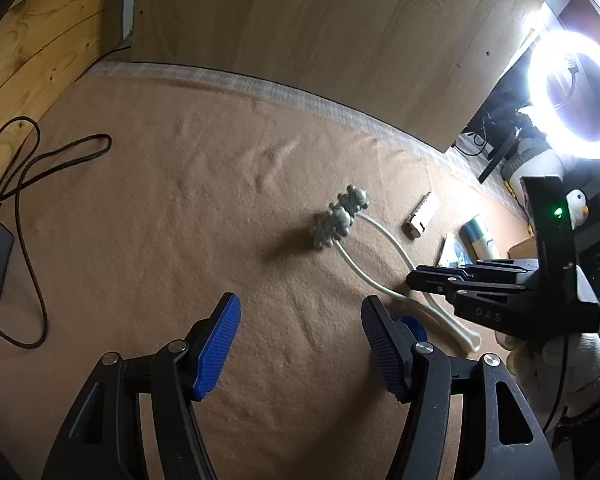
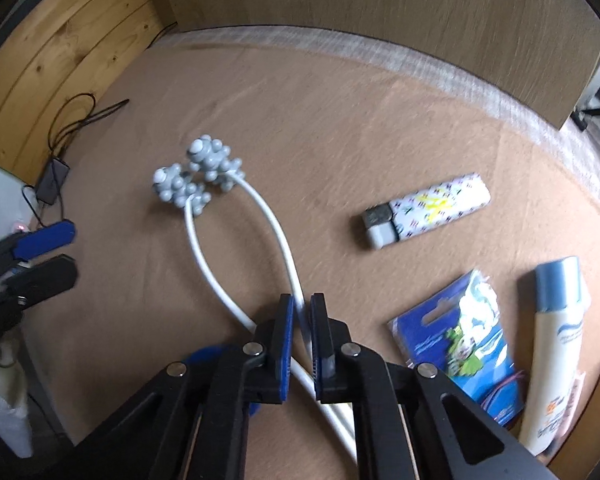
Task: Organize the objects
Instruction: 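Lift the massage roller by its cord with the right tool while the left tool grips its bead head, then carry the massage roller over the cardboard box and open both tools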
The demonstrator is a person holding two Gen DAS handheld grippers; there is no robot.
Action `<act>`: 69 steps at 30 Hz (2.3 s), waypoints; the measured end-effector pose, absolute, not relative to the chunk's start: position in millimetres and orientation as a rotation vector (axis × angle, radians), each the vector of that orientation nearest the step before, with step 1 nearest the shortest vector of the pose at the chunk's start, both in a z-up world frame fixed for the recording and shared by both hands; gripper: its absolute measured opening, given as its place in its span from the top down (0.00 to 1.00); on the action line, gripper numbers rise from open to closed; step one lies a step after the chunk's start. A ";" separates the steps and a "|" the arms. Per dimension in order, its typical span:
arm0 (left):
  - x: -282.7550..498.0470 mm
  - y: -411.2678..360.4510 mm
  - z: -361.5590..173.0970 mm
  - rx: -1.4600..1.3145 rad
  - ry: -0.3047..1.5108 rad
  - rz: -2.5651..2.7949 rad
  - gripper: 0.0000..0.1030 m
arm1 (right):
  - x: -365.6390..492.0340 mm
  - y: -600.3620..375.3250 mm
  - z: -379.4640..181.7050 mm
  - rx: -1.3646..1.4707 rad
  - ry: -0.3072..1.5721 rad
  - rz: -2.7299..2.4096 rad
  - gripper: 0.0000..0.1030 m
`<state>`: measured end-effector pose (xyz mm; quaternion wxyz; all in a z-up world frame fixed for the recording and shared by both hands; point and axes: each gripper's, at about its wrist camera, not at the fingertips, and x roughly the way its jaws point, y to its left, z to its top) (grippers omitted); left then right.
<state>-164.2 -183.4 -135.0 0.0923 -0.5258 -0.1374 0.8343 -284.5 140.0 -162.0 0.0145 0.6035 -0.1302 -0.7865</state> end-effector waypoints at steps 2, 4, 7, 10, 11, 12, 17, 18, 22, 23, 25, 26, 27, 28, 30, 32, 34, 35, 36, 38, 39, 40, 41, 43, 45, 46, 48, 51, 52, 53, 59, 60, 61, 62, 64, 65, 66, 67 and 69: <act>-162.4 -180.6 -136.5 -1.559 -0.405 2.470 0.36 | -282.0 141.8 -160.2 1.878 -0.465 -2.443 0.94; -161.6 -177.3 -138.6 -1.560 -0.399 2.462 0.36 | -279.0 144.3 -158.0 1.877 -0.510 -2.432 0.95; -161.4 -170.7 -143.1 -1.566 -0.393 2.448 0.36 | -269.7 146.9 -155.9 1.884 -0.540 -2.432 0.95; -162.8 -159.5 -146.9 -1.570 -0.388 2.428 0.39 | -256.5 147.7 -156.8 1.886 -0.562 -2.433 0.95; -163.5 -155.9 -147.5 -1.569 -0.384 2.423 0.40 | -251.3 148.7 -157.8 1.886 -0.579 -2.432 0.95; -164.7 -151.0 -148.2 -1.567 -0.377 2.415 0.41 | -245.4 150.0 -159.1 1.883 -0.605 -2.429 0.95; -176.1 -121.7 -157.5 -1.579 -0.353 2.359 0.45 | -214.1 156.5 -162.9 1.852 -0.722 -2.470 0.95; -178.3 -116.9 -160.3 -1.586 -0.353 2.347 0.47 | -208.4 158.8 -164.6 1.846 -0.758 -2.471 0.95; -187.6 -94.5 -172.2 -1.604 -0.349 2.303 0.53 | -188.3 165.4 -172.0 1.848 -0.839 -2.475 0.95; -190.0 -87.4 -174.5 -1.608 -0.335 2.298 0.53 | -185.2 166.2 -173.4 1.849 -0.848 -2.474 0.95; -192.8 -77.2 -177.6 -1.611 -0.311 2.291 0.54 | -181.0 166.1 -174.4 1.843 -0.861 -2.482 0.95; -193.4 -72.9 -179.0 -1.612 -0.303 2.284 0.54 | -178.1 166.0 -173.7 1.841 -0.863 -2.488 0.95; -194.1 -69.0 -180.2 -1.611 -0.295 2.276 0.54 | -174.6 166.3 -172.5 1.839 -0.858 -2.498 0.95; -194.2 -63.5 -181.0 -1.611 -0.278 2.270 0.55 | -171.1 165.2 -171.3 1.837 -0.845 -2.512 0.95; -194.1 -56.4 -182.6 -1.612 -0.254 2.266 0.59 | -167.0 162.7 -169.6 1.831 -0.821 -2.539 0.95; -193.4 -48.8 -184.7 -1.619 -0.231 2.255 0.64 | -164.2 161.2 -169.0 1.824 -0.808 -2.559 0.95; -193.4 -44.3 -185.2 -1.617 -0.218 2.250 0.66 | -161.6 160.4 -168.8 1.818 -0.803 -2.572 0.95; -193.6 -43.5 -185.0 -1.617 -0.219 2.243 0.68 | -160.5 160.5 -168.6 1.817 -0.801 -2.576 0.95; -193.9 -42.3 -185.2 -1.616 -0.224 2.234 0.69 | -159.8 160.2 -168.2 1.816 -0.795 -2.582 0.95; -194.4 -39.6 -185.9 -1.621 -0.230 2.228 0.79 | -158.5 155.9 -166.6 1.817 -0.768 -2.600 0.95; -193.9 -37.4 -186.5 -1.623 -0.223 2.226 0.82 | -158.1 154.2 -165.7 1.817 -0.752 -2.610 0.95; -192.7 -35.0 -186.7 -1.621 -0.214 2.222 0.89 | -157.9 152.3 -164.7 1.818 -0.736 -2.620 0.95; -190.6 -31.3 -186.7 -1.618 -0.195 2.226 0.89 | -157.8 151.0 -164.2 1.818 -0.726 -2.623 0.95; -186.9 -28.4 -184.4 -1.602 -0.165 2.247 0.89 | -156.8 149.0 -163.1 1.821 -0.707 -2.629 0.95; -185.3 -26.1 -181.8 -1.590 -0.171 2.251 0.90 | -154.8 149.5 -162.1 1.821 -0.704 -2.632 0.95; -185.0 -25.4 -179.8 -1.585 -0.183 2.249 0.90 | -153.1 150.7 -161.1 1.817 -0.713 -2.635 0.95; -183.1 -23.5 -173.9 -1.568 -0.193 2.248 0.90 | -148.9 153.9 -157.5 1.802 -0.729 -2.645 0.95; -179.6 -15.6 -163.4 -1.540 -0.184 2.254 0.90 | -143.3 157.6 -150.5 1.785 -0.742 -2.658 0.95; -178.3 -10.8 -157.9 -1.525 -0.176 2.255 0.90 | -140.1 160.4 -146.9 1.779 -0.747 -2.663 0.95; -177.6 -7.3 -153.9 -1.516 -0.171 2.255 0.91 | -137.1 162.7 -143.5 1.773 -0.754 -2.668 0.95; -174.9 24.5 -123.8 -1.439 -0.151 2.239 0.91 | -111.6 191.3 -121.8 1.719 -0.827 -2.708 0.95; -174.3 31.1 -119.4 -1.426 -0.147 2.236 0.91 | -108.8 195.0 -118.1 1.710 -0.838 -2.718 0.95; -173.7 40.8 -112.0 -1.404 -0.139 2.230 0.91 | -101.5 202.6 -112.0 1.701 -0.851 -2.730 0.95; -173.0 46.3 -107.9 -1.392 -0.131 2.227 0.91 | -99.0 207.5 -107.7 1.694 -0.860 -2.741 0.95; -172.8 61.7 -98.1 -1.364 -0.115 2.218 0.91 | -90.0 218.3 -98.1 1.680 -0.872 -2.766 0.95; -173.2 71.9 -91.9 -1.347 -0.110 2.209 0.91 | -83.6 225.0 -92.6 1.675 -0.875 -2.782 0.95; -174.0 81.1 -86.9 -1.334 -0.106 2.200 0.91 | -77.0 232.2 -87.0 1.669 -0.881 -2.795 0.95; -174.3 90.4 -82.3 -1.322 -0.101 2.193 0.91 | -73.1 236.5 -82.1 1.665 -0.887 -2.806 0.95; -176.0 106.1 -75.0 -1.304 -0.092 2.183 0.91 | -61.2 250.3 -73.9 1.656 -0.900 -2.826 0.95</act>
